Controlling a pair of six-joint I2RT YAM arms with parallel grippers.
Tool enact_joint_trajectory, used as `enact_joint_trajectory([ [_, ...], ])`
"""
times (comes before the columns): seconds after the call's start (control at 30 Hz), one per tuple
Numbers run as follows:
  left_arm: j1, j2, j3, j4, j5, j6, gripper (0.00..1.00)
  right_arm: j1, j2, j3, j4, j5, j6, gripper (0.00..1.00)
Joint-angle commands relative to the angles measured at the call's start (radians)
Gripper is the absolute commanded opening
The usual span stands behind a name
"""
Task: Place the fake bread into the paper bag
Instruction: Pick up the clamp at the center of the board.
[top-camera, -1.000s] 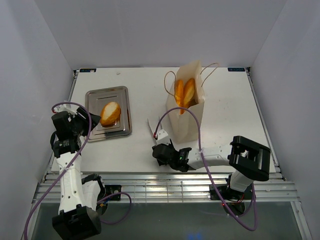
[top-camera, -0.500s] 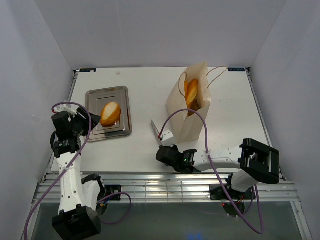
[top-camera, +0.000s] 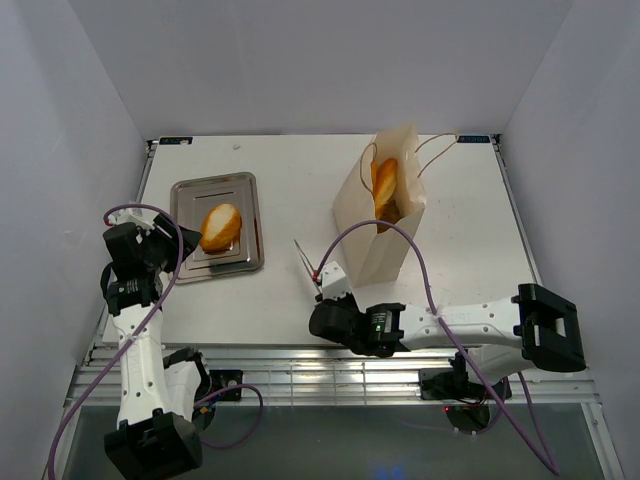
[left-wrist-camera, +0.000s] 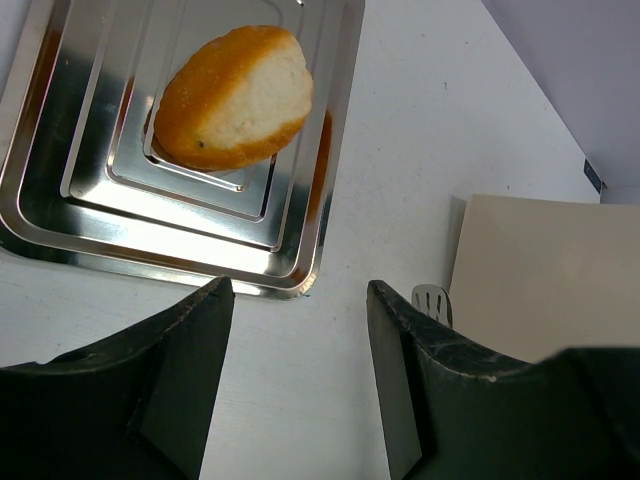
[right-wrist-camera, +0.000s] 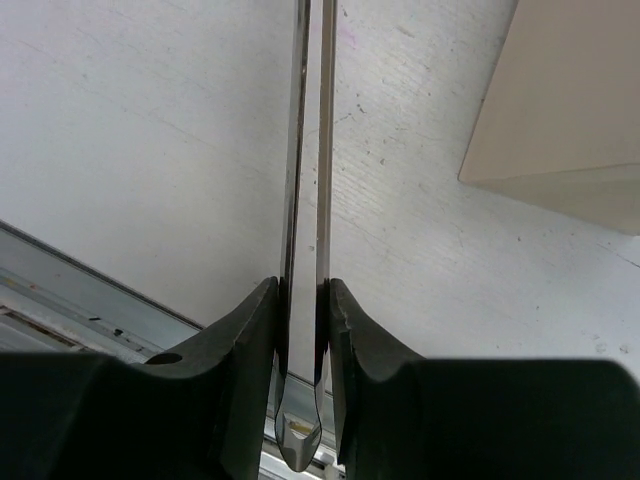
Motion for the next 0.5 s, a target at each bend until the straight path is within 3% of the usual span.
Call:
enact_joint_trajectory([
  [0.0, 0.003, -0.011, -0.003, 0.005, -0.006, 0.020, 0.66, 0.038, -0.036, 0.072, -0.073, 0.092, 0.038, 0.30],
  [0.23, 0.003, -0.003, 0.003, 0.001, -0.022, 0.029, 0.66, 0.103, -0.032, 0.194, -0.169, 0.132, -0.006, 0.31],
  [0.47, 0.003, -0.004, 0.032, -0.014, -0.036, 0.039, 0.66, 0.083, 0.007, 0.323, -0.069, -0.129, -0.210, 0.32],
])
